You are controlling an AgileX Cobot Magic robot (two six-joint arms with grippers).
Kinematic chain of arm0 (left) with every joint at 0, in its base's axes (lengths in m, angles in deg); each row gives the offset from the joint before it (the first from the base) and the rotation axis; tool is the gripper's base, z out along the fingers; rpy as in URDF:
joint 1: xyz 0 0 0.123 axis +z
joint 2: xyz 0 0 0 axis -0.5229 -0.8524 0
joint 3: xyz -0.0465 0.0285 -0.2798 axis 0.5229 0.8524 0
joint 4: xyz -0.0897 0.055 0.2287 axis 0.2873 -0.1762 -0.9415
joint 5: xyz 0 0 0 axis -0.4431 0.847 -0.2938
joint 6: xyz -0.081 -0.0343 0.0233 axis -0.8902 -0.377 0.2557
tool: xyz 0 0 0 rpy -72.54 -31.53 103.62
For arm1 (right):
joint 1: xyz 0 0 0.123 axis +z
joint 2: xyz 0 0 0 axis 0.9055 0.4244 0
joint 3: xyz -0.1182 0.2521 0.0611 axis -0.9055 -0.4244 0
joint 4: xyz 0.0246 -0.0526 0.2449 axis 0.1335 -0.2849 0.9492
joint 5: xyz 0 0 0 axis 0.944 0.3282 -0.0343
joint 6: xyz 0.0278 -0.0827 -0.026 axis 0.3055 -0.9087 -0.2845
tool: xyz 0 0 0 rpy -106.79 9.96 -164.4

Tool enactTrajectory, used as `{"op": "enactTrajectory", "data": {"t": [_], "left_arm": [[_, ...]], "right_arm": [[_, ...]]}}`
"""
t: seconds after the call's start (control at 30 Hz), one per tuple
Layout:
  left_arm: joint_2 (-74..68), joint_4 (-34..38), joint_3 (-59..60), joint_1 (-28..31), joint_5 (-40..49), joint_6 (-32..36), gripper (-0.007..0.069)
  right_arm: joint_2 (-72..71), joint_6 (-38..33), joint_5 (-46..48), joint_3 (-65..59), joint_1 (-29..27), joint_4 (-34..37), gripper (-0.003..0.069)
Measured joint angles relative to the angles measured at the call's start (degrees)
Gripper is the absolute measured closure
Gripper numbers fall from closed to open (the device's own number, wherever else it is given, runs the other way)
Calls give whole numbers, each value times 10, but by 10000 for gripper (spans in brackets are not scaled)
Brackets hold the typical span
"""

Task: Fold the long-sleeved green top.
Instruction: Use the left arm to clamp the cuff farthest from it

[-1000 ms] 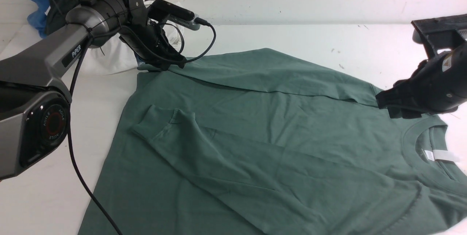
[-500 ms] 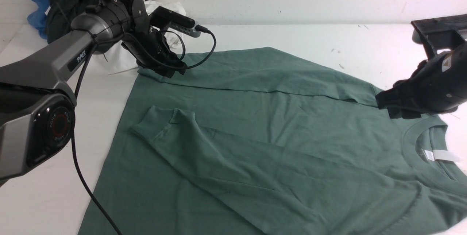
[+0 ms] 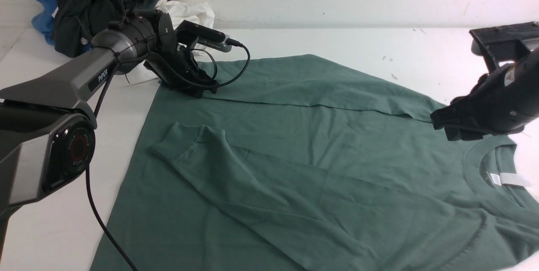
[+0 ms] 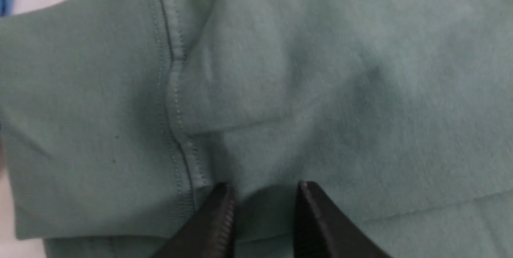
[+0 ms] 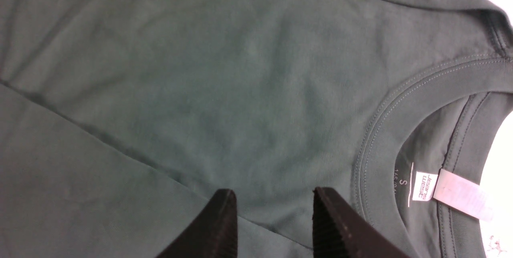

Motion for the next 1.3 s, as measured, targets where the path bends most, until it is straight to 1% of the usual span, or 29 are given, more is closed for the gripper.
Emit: {"op": "enactTrajectory", "data": {"t": [0.17, 0.27, 0.57, 0.7, 0.83, 0.93, 1.0, 1.03, 1.07, 1.2, 1.3], "left_arm": [[0, 0, 0, 0, 0, -8, 594], [1, 0, 0, 0, 0, -8, 624], [20, -2, 0, 0, 4, -8, 632], [33, -7, 0, 0, 19, -5, 632], [51, -15, 0, 0, 60, 9, 632], [87, -17, 0, 0, 140, 38, 632], [99, -17, 0, -1, 167, 46, 632], [117, -17, 0, -2, 207, 58, 632], [128, -17, 0, -4, 219, 63, 632], [158, -19, 1, -11, 234, 76, 632], [161, -23, 1, -11, 234, 73, 632]], "right_arm": [[0, 0, 0, 0, 0, 0, 398], [0, 0, 0, 0, 0, 0, 398], [0, 0, 0, 0, 0, 0, 398], [0, 0, 0, 0, 0, 0, 398], [0, 0, 0, 0, 0, 0, 398], [0, -2, 0, 0, 0, -1, 398], [0, -3, 0, 0, 0, -2, 398], [0, -3, 0, 0, 0, -2, 398], [0, -3, 0, 0, 0, -2, 398], [-4, -4, 0, 0, 0, -2, 398], [-17, -4, 0, 0, 0, -1, 398]]}}
